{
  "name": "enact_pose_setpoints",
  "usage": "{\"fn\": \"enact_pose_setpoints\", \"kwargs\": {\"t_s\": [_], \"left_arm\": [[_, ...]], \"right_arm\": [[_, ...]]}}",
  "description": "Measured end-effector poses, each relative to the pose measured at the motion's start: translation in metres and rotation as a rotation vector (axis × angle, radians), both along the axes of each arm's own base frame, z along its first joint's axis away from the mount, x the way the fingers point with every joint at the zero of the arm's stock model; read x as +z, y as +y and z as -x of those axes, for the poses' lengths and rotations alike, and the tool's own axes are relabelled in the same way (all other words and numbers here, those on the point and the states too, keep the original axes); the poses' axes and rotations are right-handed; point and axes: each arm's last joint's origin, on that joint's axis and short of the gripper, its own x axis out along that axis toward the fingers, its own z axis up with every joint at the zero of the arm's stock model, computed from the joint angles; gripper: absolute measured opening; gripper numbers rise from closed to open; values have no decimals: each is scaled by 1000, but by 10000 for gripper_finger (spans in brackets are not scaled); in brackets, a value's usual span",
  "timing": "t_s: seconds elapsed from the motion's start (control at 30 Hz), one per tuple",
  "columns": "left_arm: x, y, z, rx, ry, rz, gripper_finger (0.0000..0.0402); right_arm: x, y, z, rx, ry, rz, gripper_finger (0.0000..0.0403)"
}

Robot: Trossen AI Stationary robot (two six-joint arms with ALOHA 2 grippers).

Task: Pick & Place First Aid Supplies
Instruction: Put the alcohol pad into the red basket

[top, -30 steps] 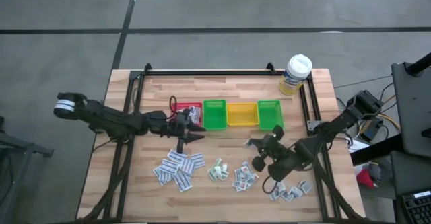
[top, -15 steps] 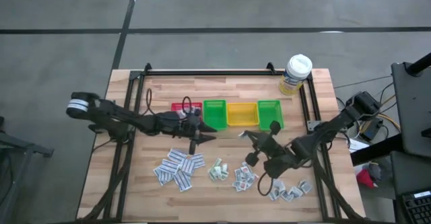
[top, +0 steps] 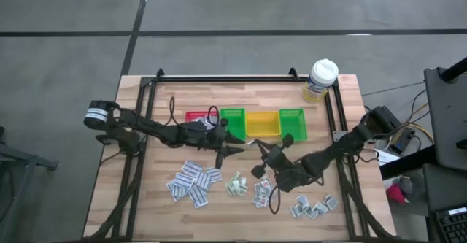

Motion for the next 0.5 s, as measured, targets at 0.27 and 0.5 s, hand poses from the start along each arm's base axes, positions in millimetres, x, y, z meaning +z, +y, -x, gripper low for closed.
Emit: {"fn": "enact_pose_setpoints", "kwargs": {"t_s": [0.27,0.5], "left_arm": [[0,2,-1,64,-1,-24,138],[1,2,-1,68,-7,-21,138]], "right_arm": [[2,2,-6,-24,-19,6,8],[4,4,-9,-23,-21,6,8]]}}
